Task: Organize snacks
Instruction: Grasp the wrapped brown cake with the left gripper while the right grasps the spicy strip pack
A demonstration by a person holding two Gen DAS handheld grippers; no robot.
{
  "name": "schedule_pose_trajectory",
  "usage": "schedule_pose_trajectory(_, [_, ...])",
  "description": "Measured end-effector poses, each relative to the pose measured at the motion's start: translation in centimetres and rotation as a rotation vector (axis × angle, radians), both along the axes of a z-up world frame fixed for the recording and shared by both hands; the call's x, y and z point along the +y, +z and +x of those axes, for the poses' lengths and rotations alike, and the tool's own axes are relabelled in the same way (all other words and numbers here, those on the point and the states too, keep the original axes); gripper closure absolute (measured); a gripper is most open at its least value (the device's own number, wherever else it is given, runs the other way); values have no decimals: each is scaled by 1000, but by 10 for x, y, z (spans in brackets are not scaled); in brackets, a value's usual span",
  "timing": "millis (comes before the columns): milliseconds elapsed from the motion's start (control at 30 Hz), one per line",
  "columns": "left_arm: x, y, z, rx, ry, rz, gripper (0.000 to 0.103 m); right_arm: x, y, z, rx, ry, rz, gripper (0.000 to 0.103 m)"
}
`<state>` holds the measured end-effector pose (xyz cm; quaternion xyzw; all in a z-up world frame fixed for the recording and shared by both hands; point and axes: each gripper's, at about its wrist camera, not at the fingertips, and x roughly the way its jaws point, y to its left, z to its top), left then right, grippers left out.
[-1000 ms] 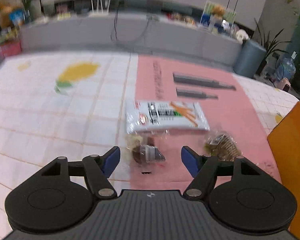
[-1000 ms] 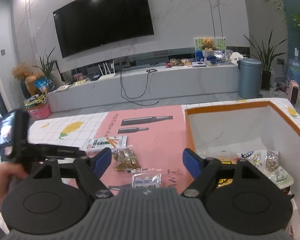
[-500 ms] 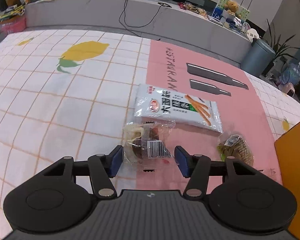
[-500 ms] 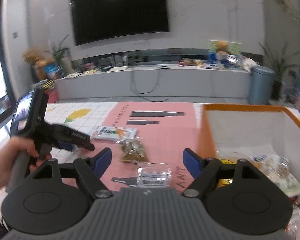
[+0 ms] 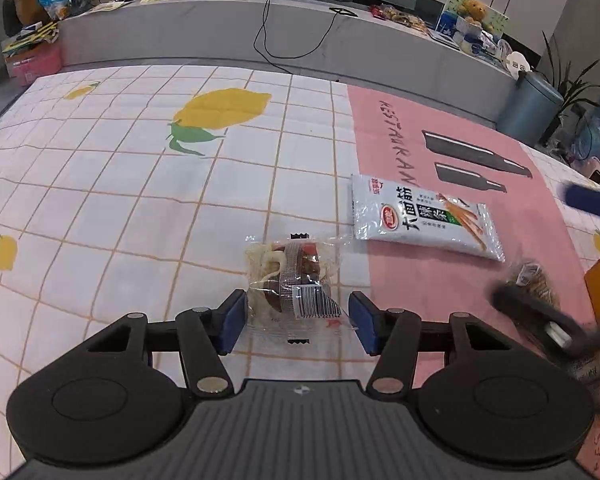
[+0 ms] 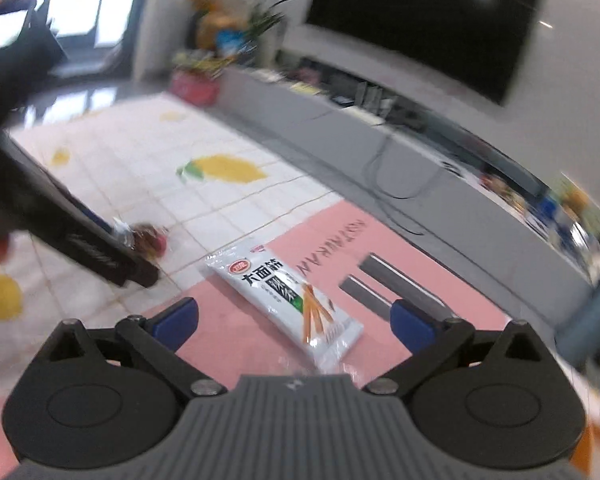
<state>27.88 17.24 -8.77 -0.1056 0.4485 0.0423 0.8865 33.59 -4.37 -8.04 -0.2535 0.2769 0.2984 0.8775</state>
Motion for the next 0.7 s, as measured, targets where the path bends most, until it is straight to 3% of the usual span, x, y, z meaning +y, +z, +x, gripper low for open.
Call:
schedule_pose_trajectory(200, [16,1,-6,13,29,-61,40,30,-21,60,192,21,-33,4])
schedule_pose_trajectory(333, [14,1,-6,19,28,-42,40,49,-39,71,212,61,-88,3])
schedule_pose_trajectory(433, [13,0,-7,17,19,-26,39,49,-41,84,229,59,-35,3])
schedule_pose_trajectory(533, [13,0,-8,10,26,-22,40,42,-45,101,327,18,34,4])
schedule_pose_trajectory(600, [12,-1,-9,7,44,-23,40,39,-44,103,343,17,53,8])
schedule_pose_trajectory(700, [6,0,-7,9,23,-5,40,41,-37,95,349,73,34,30])
